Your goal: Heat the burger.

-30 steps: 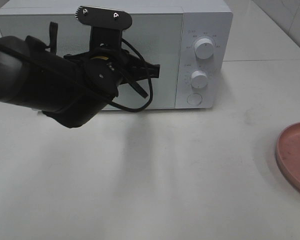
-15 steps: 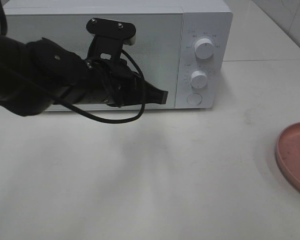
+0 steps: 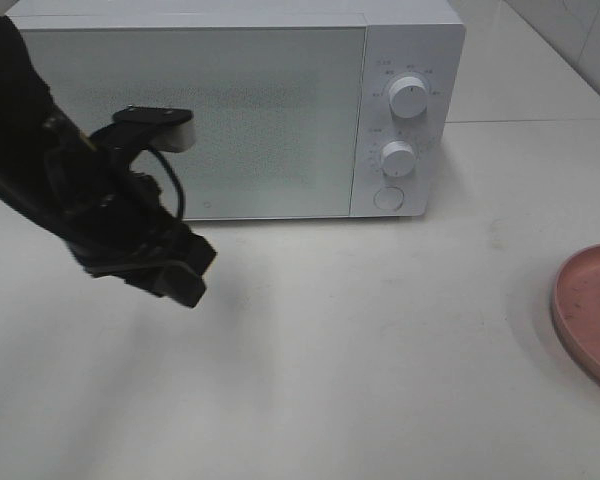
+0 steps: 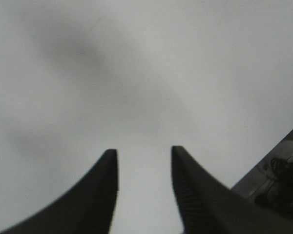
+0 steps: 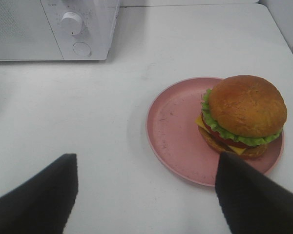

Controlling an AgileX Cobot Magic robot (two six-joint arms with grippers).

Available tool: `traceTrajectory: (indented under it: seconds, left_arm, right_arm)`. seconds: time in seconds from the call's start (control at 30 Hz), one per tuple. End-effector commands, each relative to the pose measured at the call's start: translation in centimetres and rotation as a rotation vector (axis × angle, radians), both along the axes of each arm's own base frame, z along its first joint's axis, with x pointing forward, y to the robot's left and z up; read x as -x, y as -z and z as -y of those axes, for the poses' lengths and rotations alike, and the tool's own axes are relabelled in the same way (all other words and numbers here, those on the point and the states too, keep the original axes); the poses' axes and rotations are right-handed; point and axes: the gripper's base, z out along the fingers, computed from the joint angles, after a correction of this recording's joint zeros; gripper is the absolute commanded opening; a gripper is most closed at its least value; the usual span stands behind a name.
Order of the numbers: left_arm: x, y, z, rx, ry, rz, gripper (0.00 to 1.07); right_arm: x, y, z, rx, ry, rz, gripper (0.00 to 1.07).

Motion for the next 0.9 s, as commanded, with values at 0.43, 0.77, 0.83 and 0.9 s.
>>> traceTrajectory:
  seconds: [0.43,0.77,0.83,0.9]
  left_arm:
    - [0.8,-5.4,-11.6,-0.166,-0.31,-0.158,1.04]
    - [6.1,-10.0,-16.7,-0.185,-0.541,-0.002,1.04]
    - [6.9,-10.0,-16.9,-0.197,-0.549,0.01,1.04]
    - [8.6,-9.8,-17.3,-0.222,-0.556,0.037,1.04]
  right_arm:
    - [0.4,0.1,0.0,0.008,-0.003,0.028,0.75]
    - [0.4,0.1,0.0,0.008,-0.003,0.028,0.75]
    - [0.4,0.1,0.0,0.008,-0.003,0.028,0.75]
    - [0.4,0.1,0.0,0.008,-0.003,0.028,0.75]
